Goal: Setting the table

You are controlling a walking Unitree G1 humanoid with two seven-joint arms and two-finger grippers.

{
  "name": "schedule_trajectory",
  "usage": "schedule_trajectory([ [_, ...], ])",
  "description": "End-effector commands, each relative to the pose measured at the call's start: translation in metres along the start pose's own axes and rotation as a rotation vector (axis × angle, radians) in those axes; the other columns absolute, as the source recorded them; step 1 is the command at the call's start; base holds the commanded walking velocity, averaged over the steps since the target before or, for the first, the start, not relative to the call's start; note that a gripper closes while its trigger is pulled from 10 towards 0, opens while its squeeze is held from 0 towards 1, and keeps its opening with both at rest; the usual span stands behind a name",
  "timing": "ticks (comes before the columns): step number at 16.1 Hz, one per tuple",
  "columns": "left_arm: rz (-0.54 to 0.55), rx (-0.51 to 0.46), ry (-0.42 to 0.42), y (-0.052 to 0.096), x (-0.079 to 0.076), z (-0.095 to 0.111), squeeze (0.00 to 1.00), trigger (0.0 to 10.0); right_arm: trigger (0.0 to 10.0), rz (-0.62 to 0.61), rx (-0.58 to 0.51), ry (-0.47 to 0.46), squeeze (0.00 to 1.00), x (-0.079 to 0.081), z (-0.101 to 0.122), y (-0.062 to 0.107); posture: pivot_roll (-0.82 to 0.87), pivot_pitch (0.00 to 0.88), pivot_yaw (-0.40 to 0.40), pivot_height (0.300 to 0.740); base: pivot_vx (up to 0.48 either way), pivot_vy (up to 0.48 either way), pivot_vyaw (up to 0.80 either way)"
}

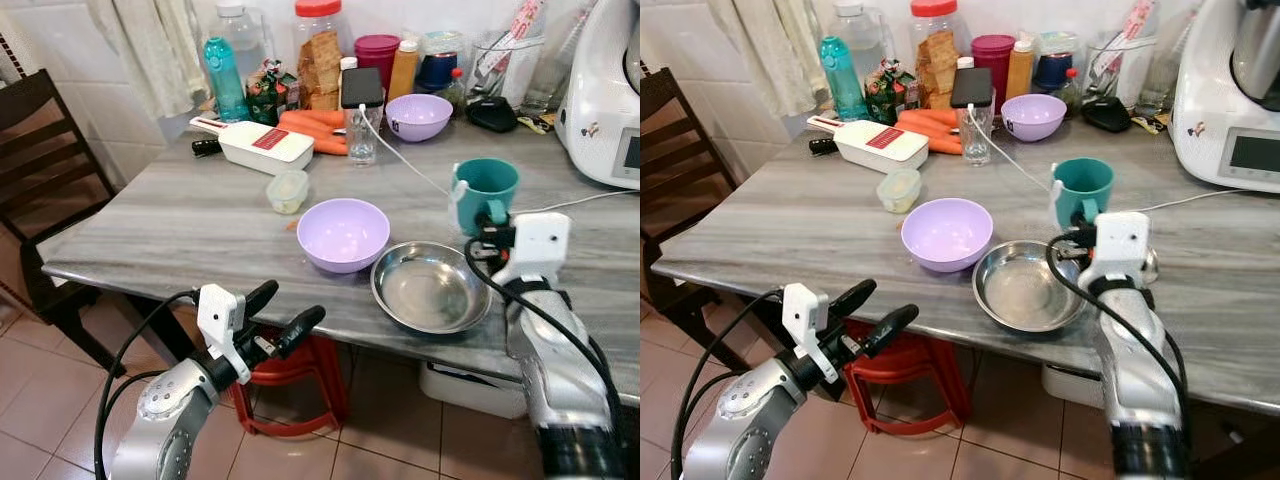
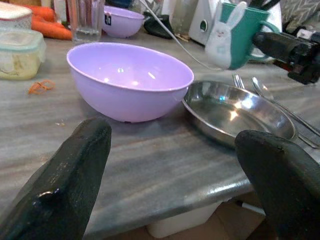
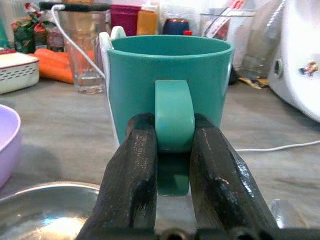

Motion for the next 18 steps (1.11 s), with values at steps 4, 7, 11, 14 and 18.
schedule_trajectory([
  [4, -0.016, 0.013, -0.015, 0.005, -0.002, 0.004, 0.00, 10.0, 10.0, 0.056, -0.026, -0.001, 0.00, 0.009, 0.003, -0.012, -0.11, 0.057, 0.094, 0.740, 0.000, 0.000, 0.00],
  [7, -0.032, 0.026, -0.001, 0.007, -0.005, 0.001, 0.00, 10.0, 10.0, 0.076, -0.011, -0.003, 0.00, 0.012, -0.008, -0.011, -0.11, 0.054, 0.100, 0.740, 0.000, 0.000, 0.00],
  [11, -0.075, 0.059, 0.015, 0.007, -0.009, -0.002, 0.00, 10.0, 10.0, 0.092, -0.005, 0.011, 0.00, 0.015, -0.016, -0.011, -0.11, 0.051, 0.112, 0.740, 0.000, 0.000, 0.00],
  [14, -0.103, 0.075, 0.026, 0.007, -0.014, -0.005, 0.00, 10.0, 10.0, 0.094, -0.006, 0.028, 0.00, 0.014, -0.019, -0.011, -0.12, 0.049, 0.115, 0.740, 0.000, 0.000, 0.00],
  [18, -0.111, 0.078, 0.025, 0.008, -0.015, -0.004, 0.00, 10.0, 10.0, 0.091, -0.007, 0.038, 0.00, 0.012, -0.023, -0.011, -0.12, 0.048, 0.119, 0.740, 0.000, 0.000, 0.00],
])
Point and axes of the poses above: a point about 5 cm out from each wrist's last joint towards the gripper, its own y axis pointing back from the gripper into the wrist, its own z axis along the axis of the wrist's last joint, x = y × z, the point moved 6 cm from there along -y, pointing out of the wrist towards the gripper, and after that the axes turned 12 degrees about y, right-handed, at the moved point
